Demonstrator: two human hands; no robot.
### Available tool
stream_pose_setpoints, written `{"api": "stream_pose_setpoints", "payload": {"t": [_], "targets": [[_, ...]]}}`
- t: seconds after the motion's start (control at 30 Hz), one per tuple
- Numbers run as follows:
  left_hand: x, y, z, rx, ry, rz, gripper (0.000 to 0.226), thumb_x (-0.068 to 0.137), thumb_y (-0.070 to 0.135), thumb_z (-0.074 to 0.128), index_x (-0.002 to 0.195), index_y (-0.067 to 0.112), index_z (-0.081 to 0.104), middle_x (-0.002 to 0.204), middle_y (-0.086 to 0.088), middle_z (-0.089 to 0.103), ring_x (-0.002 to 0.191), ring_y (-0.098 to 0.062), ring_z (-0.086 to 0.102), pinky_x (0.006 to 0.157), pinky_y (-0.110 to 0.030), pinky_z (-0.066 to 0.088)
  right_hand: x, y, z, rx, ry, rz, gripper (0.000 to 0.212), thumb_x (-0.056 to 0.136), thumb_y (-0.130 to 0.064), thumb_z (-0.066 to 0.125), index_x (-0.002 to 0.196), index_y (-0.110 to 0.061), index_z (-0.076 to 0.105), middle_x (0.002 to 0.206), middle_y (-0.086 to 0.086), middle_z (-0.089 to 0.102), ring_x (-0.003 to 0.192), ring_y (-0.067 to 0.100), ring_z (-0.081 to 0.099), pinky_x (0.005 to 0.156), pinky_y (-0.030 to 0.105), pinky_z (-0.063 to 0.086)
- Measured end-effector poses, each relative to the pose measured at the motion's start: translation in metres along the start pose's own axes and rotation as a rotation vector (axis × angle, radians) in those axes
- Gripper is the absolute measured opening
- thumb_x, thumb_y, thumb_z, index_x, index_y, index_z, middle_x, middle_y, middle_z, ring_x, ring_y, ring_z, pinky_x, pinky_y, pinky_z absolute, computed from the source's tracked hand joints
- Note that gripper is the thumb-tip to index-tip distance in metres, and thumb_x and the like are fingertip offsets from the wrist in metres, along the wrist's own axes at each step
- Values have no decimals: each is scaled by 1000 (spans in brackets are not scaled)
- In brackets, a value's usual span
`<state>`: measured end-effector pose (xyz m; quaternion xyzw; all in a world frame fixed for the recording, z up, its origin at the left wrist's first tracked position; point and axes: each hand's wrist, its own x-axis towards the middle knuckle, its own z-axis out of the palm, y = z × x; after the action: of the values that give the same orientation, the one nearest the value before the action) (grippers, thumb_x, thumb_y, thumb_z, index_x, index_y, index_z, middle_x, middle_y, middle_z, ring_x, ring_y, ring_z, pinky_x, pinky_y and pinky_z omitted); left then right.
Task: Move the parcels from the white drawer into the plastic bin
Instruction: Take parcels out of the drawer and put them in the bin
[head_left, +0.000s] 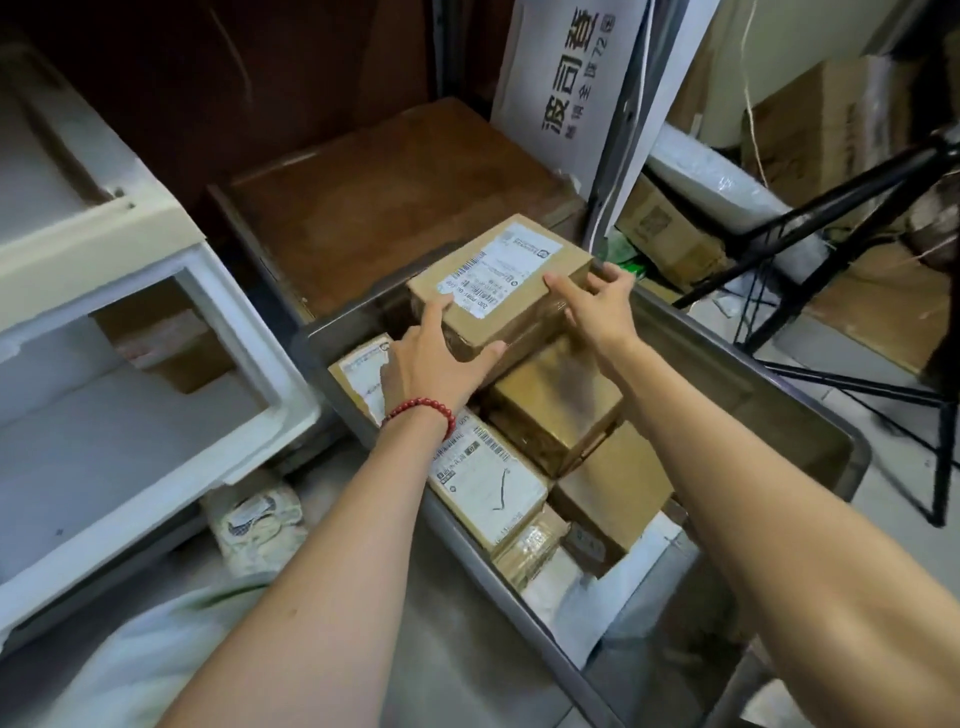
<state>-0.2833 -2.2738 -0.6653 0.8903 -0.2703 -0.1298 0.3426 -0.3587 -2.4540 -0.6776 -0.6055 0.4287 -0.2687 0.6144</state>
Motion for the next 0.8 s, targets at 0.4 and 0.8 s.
{"api": "stream_pose_setpoints", "payload": {"t": [0.4,0.8], "targets": [[10,-14,29,196,35,-27,63,90,49,56,144,36,26,135,-4,51,123,-28,45,95,-46,39,19,30,16,-162,-96,35,61,94,-17,59,142,-21,22,141,4,39,121,22,49,102,45,47],[12,-17,8,630,-119,64,70,88,66,41,147,32,24,155,-3,25,143,-31,16,111,-59,12,-7,29,28,-1077,-63,-206,60,95,-56,42,148,-30,31,162,4,9,149,28,9,117,53,16]]}}
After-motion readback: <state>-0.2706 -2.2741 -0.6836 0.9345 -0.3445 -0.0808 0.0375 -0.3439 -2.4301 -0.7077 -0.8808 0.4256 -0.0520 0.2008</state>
